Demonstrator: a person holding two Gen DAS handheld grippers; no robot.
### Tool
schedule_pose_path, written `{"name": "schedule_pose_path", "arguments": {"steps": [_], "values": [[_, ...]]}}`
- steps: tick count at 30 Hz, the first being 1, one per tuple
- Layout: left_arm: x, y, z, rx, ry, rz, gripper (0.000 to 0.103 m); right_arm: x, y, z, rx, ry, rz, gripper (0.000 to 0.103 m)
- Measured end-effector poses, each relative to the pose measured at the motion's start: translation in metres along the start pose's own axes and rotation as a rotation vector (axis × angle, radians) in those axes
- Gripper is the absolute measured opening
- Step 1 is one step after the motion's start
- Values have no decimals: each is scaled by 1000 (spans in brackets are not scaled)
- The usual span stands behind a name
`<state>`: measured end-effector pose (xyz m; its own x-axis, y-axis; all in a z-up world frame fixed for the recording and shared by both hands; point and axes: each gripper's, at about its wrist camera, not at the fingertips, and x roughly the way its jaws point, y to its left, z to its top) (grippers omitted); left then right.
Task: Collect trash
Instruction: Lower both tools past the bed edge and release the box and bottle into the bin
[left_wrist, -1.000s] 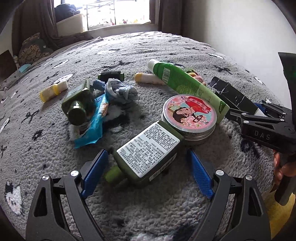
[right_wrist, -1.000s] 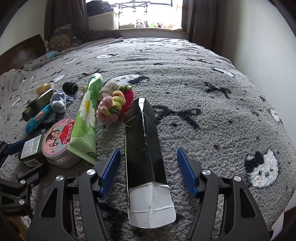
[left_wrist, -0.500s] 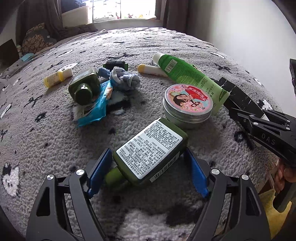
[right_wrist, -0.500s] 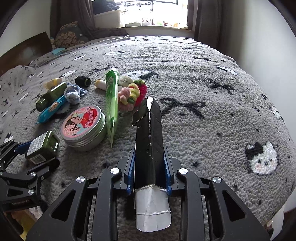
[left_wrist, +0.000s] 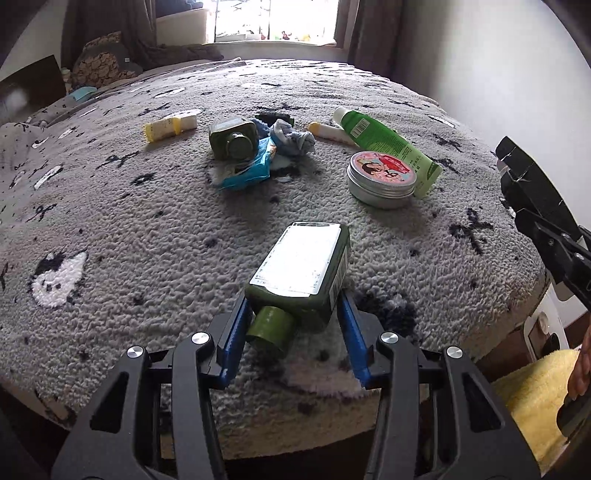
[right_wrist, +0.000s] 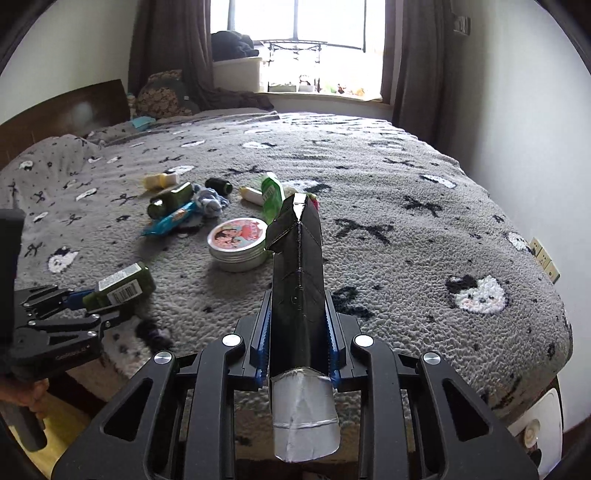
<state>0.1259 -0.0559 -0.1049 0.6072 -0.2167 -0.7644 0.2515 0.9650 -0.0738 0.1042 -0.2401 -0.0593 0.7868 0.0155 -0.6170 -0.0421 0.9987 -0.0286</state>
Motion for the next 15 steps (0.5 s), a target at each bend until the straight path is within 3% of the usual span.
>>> {"name": "schedule_pose_path", "arguments": {"steps": [11, 12, 13, 15], "values": [[-78, 1, -47, 31, -110, -2, 40, -62, 53, -34, -99, -75, 160, 25], [-81, 3, -53, 29, -111, 2, 23, -66, 56, -38, -99, -78, 167, 26], [-84, 5, -58, 20, -104, -2, 13, -69, 58, -42, -96, -79, 174, 26], [-86, 10, -68, -1, -95, -6, 13, -74, 60, -48, -88, -75, 190, 26]]}}
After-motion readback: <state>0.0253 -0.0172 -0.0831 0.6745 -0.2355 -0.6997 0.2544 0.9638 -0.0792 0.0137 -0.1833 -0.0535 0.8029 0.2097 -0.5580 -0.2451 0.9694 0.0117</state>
